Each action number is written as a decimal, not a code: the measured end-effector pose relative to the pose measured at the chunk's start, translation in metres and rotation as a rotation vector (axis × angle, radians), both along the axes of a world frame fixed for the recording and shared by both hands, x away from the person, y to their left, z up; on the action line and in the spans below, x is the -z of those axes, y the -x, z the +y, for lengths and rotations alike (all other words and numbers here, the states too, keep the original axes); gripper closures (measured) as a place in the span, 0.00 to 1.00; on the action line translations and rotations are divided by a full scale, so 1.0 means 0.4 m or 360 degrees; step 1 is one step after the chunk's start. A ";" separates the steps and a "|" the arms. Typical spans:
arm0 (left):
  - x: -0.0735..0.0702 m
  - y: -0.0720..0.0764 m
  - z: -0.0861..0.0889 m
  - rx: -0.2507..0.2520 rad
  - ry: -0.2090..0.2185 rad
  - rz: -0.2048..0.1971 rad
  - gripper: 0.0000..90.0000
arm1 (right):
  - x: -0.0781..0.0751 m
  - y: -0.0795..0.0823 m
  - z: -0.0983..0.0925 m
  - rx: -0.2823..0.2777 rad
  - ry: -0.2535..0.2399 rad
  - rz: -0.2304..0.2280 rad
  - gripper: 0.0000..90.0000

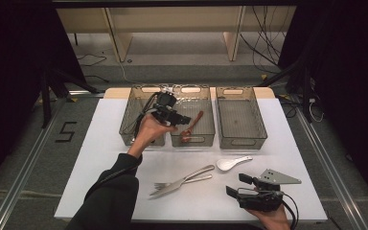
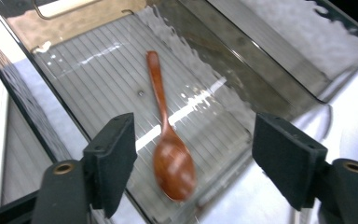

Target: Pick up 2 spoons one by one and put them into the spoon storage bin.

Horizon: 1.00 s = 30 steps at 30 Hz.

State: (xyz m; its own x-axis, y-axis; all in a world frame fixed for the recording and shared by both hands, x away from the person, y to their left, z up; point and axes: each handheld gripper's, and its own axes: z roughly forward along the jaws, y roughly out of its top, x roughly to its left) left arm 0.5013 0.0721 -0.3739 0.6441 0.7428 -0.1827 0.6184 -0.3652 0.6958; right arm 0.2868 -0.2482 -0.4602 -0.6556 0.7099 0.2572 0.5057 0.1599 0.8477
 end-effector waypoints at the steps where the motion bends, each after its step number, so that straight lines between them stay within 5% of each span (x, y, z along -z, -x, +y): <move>1: 0.000 0.012 0.006 0.0005 0.0000 -0.0006 0.31 | 0.000 0.000 -0.001 0.0001 0.0001 -0.0001 0.30; 9: 0.014 0.095 0.052 0.0022 0.0011 -0.0055 0.26 | -0.020 -0.017 -0.014 0.0002 0.0038 -0.0033 0.30; 30: 0.089 0.272 0.183 0.0003 0.0150 -0.0161 0.23 | -0.085 -0.175 -0.009 -0.0268 0.0634 -0.0006 0.30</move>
State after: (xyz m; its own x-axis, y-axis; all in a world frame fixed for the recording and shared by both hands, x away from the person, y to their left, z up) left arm 0.3926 0.1452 -0.4095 0.6643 0.7241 -0.1855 0.5427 -0.2967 0.7858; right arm 0.3566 -0.2518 -0.4262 -0.7713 0.6362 -0.0182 0.4413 0.5552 0.7050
